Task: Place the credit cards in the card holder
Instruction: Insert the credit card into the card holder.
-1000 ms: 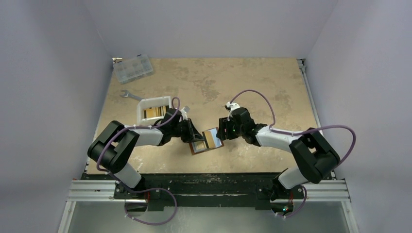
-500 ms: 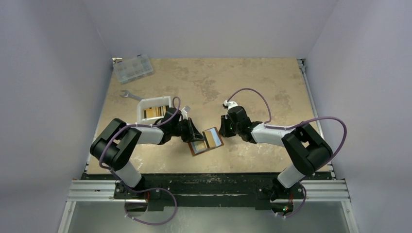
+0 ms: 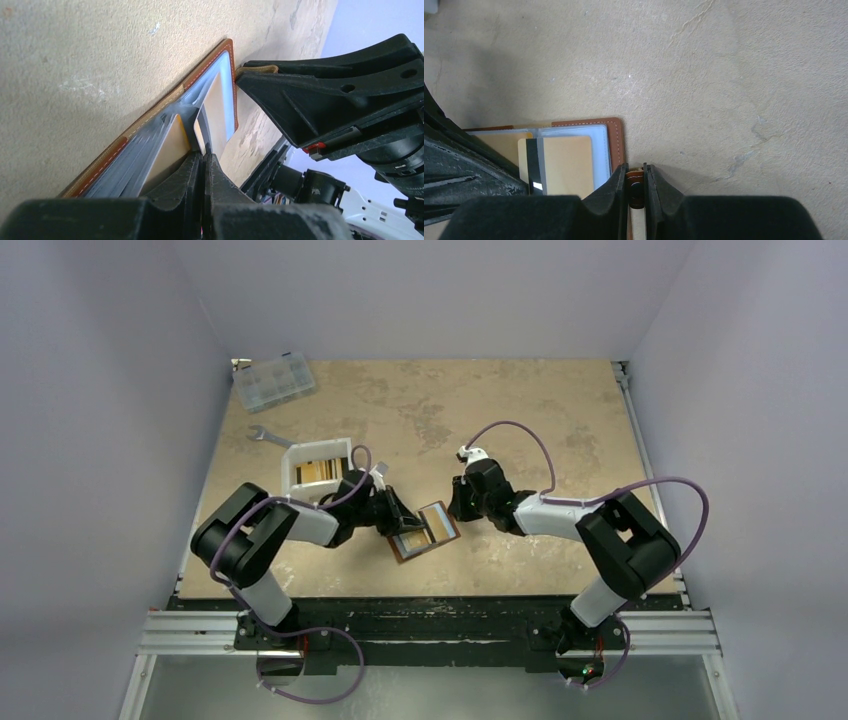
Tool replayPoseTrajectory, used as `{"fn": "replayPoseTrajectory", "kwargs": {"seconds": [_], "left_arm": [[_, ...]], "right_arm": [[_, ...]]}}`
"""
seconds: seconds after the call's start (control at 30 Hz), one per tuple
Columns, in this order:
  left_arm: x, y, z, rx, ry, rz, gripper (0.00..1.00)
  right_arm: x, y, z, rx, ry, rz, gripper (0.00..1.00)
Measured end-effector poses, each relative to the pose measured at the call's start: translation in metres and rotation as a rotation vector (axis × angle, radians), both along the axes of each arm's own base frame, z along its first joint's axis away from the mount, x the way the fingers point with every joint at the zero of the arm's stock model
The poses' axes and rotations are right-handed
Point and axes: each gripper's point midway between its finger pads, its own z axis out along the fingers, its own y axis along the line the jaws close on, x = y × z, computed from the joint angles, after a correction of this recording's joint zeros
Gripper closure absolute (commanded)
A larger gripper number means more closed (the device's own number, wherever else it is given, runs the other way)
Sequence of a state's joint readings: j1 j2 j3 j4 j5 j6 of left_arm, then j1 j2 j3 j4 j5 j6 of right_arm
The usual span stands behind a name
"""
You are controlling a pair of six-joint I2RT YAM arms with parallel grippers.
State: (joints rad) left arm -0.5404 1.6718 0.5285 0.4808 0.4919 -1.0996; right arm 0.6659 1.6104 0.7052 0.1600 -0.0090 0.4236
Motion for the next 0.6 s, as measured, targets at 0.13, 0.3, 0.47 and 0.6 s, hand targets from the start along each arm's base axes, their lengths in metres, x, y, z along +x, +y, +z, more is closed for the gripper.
{"fn": "replayPoseTrajectory", "kwargs": {"seconds": [0.13, 0.3, 0.47, 0.6], "left_arm": [[-0.001, -0.005, -0.002, -0.014, -0.005, 0.062, 1.00], [0.000, -0.010, -0.003, -0.009, -0.010, 0.127, 1.00], [0.002, -0.010, -0.005, 0.001, -0.007, 0.159, 0.79], [0.004, -0.013, -0.001, 0.012, 0.011, 0.166, 0.64]], "right_arm": [[0.000, 0.003, 0.000, 0.004, -0.003, 0.001, 1.00], [0.000, 0.005, 0.000, 0.011, -0.004, 0.003, 1.00], [0.000, 0.005, 0.000, 0.013, -0.002, -0.006, 1.00], [0.000, 0.006, 0.000, 0.018, 0.001, -0.012, 1.00]]}}
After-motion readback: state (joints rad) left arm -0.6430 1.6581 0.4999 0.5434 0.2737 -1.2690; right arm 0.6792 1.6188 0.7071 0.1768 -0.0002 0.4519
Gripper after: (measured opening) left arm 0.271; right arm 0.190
